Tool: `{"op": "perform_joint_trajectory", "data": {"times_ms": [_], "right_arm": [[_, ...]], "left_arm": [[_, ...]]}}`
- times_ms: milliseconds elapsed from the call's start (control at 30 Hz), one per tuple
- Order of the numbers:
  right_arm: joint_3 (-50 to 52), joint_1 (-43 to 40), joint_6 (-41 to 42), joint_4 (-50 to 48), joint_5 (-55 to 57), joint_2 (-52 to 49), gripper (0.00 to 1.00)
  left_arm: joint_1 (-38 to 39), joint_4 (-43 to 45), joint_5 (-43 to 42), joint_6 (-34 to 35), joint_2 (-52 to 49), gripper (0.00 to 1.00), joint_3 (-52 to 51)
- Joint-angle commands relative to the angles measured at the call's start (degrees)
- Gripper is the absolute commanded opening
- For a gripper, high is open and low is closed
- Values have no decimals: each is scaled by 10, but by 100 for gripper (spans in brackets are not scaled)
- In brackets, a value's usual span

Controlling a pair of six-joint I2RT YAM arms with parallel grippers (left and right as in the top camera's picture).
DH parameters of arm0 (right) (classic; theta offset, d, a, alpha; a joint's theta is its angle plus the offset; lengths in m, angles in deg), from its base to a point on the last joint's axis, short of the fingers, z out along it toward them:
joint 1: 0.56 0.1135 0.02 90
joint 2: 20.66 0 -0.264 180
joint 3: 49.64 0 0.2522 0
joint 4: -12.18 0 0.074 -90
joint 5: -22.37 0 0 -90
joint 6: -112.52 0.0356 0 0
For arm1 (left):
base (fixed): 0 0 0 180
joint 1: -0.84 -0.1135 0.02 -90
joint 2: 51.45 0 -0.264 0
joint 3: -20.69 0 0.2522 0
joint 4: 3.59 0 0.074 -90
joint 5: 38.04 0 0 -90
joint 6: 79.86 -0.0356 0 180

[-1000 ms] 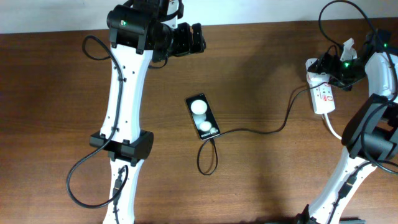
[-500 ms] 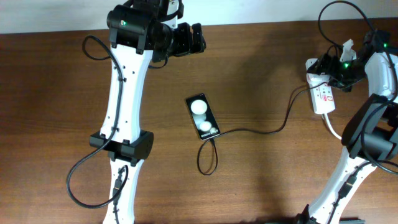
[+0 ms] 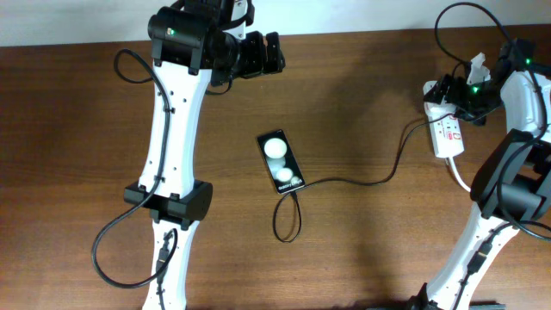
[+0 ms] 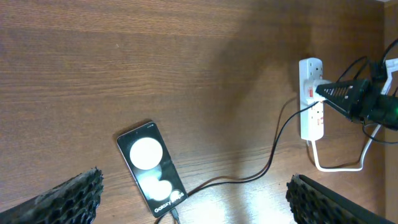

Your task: Plug charger to phone and switch on socket

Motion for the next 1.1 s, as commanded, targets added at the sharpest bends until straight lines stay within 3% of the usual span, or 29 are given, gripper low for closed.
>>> {"op": "perform_joint_trajectory", "data": {"times_ms": [0,433,933,1067], "right_arm": [[4,7,-9,-3,11,-12,99],[4,9,-9,5,-89,-41,99],[4,39,-5,33,-56,-41,100],[4,27,9,51,-21,-37,93]], "left_arm": [[0,0,4,-9,21,99,9],[0,0,4,-9,21,99,9],[0,0,4,-9,21,99,9],[0,0,4,-9,21,99,9]]}}
